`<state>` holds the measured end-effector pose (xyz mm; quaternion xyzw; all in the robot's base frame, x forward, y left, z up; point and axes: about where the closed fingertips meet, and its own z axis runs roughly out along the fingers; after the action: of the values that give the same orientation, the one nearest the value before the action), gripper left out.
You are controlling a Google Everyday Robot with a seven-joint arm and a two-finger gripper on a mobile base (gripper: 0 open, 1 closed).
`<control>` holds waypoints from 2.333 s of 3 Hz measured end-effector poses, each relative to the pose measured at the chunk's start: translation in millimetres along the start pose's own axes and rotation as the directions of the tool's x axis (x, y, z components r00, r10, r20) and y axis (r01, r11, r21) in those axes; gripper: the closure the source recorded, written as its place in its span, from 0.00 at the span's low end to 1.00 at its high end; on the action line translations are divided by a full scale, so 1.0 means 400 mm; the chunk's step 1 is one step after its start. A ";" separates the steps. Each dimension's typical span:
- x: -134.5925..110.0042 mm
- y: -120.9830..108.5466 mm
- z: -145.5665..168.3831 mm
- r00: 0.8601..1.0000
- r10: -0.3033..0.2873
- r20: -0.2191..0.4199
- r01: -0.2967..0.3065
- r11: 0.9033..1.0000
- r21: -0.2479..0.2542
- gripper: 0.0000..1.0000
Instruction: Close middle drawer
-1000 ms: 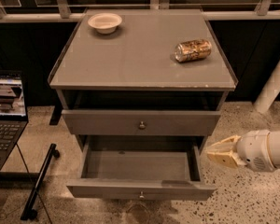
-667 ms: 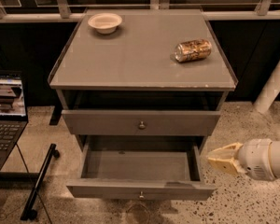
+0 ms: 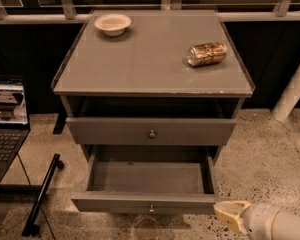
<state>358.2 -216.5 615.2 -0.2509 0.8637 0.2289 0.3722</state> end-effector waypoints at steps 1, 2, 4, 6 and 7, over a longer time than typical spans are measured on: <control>0.144 -0.031 0.069 0.992 0.130 0.011 -0.130 0.989 0.075 1.00; 0.257 -0.135 0.124 0.972 0.235 0.022 -0.234 0.953 0.194 1.00; 0.375 -0.306 0.211 0.942 0.333 -0.028 -0.309 0.900 0.308 1.00; 0.343 -0.307 0.250 0.940 0.341 -0.006 -0.327 0.908 0.261 1.00; 0.298 -0.318 0.293 0.938 0.347 0.010 -0.341 0.915 0.216 1.00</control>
Offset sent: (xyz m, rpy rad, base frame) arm 0.0107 -0.0942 -0.1903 -0.0526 0.1239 -0.5264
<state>425.8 -277.5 426.0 -0.0569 0.9191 0.1927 0.3389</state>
